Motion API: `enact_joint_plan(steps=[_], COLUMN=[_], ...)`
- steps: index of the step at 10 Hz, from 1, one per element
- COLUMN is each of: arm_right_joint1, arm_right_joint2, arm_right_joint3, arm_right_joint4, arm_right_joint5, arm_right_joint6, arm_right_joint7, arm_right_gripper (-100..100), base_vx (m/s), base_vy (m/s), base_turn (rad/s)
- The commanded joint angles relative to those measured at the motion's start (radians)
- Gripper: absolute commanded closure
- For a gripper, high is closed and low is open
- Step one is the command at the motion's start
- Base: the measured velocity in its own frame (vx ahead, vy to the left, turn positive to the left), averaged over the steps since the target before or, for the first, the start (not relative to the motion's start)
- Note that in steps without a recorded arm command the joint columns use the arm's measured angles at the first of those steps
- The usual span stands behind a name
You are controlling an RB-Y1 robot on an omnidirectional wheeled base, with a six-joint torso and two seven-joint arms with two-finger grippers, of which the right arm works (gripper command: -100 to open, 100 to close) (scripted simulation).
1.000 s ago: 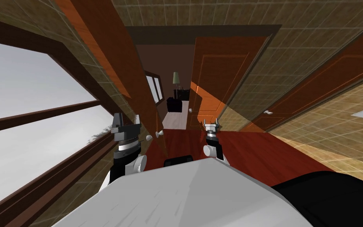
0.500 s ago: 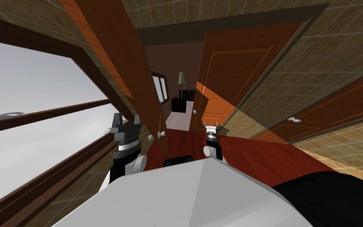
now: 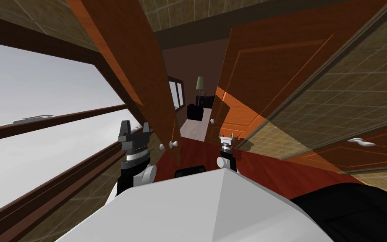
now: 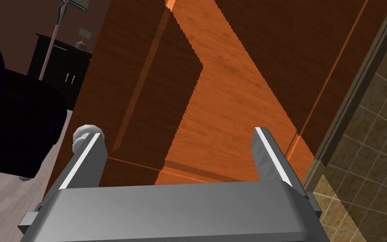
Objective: Pull the door open
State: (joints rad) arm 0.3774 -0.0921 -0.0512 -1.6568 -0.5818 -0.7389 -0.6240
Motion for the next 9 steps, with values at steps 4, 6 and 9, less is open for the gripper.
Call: enact_joint_plan(steps=[4,6,9], arm_right_joint1=[-0.017,-0.023,-0.031], arm_right_joint2=[-0.006,-0.005,-0.002], arm_right_joint3=[-0.021,-0.027,-0.036], arm_right_joint4=[0.104,0.146,0.207], arm_right_joint5=[-0.071,-0.100,-0.141], arm_right_joint6=[-0.037,-0.053,-0.076], arm_right_joint7=[-0.070,-0.097,-0.136], arm_right_gripper=[-100,-100,-100], base_vx=[0.073,0.055,0.067], base_vy=[-0.068,-0.055,-0.070], base_turn=[0.222,0.163,0.202])
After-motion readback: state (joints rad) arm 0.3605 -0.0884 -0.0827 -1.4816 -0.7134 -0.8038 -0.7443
